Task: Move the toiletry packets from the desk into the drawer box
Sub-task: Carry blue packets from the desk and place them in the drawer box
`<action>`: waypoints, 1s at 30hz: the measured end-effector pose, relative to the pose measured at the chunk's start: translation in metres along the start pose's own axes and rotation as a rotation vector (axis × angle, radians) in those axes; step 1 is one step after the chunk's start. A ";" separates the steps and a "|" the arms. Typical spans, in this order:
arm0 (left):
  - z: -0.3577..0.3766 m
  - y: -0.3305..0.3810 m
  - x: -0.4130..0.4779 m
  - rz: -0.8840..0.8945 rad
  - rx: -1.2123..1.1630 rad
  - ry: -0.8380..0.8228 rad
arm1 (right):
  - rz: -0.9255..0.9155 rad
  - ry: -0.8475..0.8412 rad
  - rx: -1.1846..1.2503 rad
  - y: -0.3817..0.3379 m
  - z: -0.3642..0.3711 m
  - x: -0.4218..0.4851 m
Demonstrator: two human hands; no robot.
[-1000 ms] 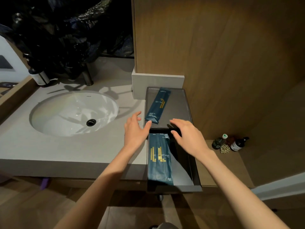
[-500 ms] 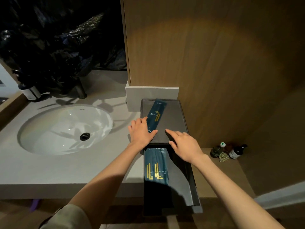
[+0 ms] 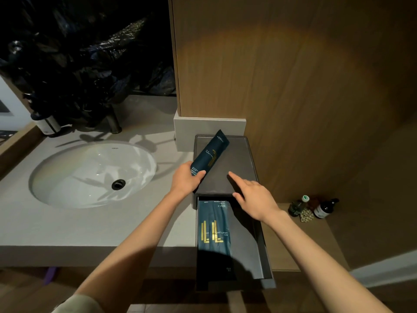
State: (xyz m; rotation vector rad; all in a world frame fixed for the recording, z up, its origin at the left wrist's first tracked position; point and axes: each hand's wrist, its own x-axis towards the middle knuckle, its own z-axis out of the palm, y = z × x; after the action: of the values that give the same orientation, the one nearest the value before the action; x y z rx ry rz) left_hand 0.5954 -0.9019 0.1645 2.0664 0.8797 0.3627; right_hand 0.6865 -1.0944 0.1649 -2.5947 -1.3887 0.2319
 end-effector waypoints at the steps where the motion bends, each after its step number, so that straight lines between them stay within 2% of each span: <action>1: -0.005 -0.001 -0.003 0.005 -0.026 -0.002 | 0.000 -0.010 0.038 -0.002 -0.003 -0.001; 4: -0.024 0.002 -0.015 0.048 -0.085 -0.037 | -0.009 0.078 0.183 -0.008 -0.017 -0.005; 8: -0.056 0.010 -0.037 0.126 -0.126 -0.142 | -0.114 0.427 0.107 -0.019 -0.039 -0.017; 11: -0.073 0.015 -0.055 0.197 -0.093 -0.240 | -0.210 0.497 0.047 -0.025 -0.054 -0.028; 13: -0.080 0.018 -0.064 0.240 -0.074 -0.305 | -0.235 0.452 -0.005 -0.028 -0.059 -0.033; 16: -0.086 0.019 -0.074 0.273 -0.076 -0.385 | -0.239 0.280 0.021 -0.032 -0.058 -0.038; 19: -0.087 0.016 -0.080 0.286 -0.020 -0.435 | -0.175 0.125 0.308 -0.032 -0.052 -0.044; 23: -0.084 0.012 -0.086 0.306 0.050 -0.408 | -0.060 0.094 0.487 -0.032 -0.043 -0.058; 25: -0.081 0.012 -0.089 0.217 -0.073 -0.348 | 0.011 0.096 0.568 -0.031 -0.037 -0.066; 28: -0.067 0.015 -0.097 -0.010 -0.475 -0.291 | 0.118 0.113 0.739 -0.028 -0.026 -0.077; 30: -0.051 0.017 -0.100 -0.124 -0.624 -0.261 | 0.181 0.119 0.832 -0.029 -0.019 -0.086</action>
State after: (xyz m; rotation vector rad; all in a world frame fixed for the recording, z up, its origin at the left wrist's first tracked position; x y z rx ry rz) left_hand 0.5046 -0.9481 0.2146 1.4359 0.6297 0.2508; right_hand 0.6200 -1.1517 0.1948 -1.9771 -0.7678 0.5368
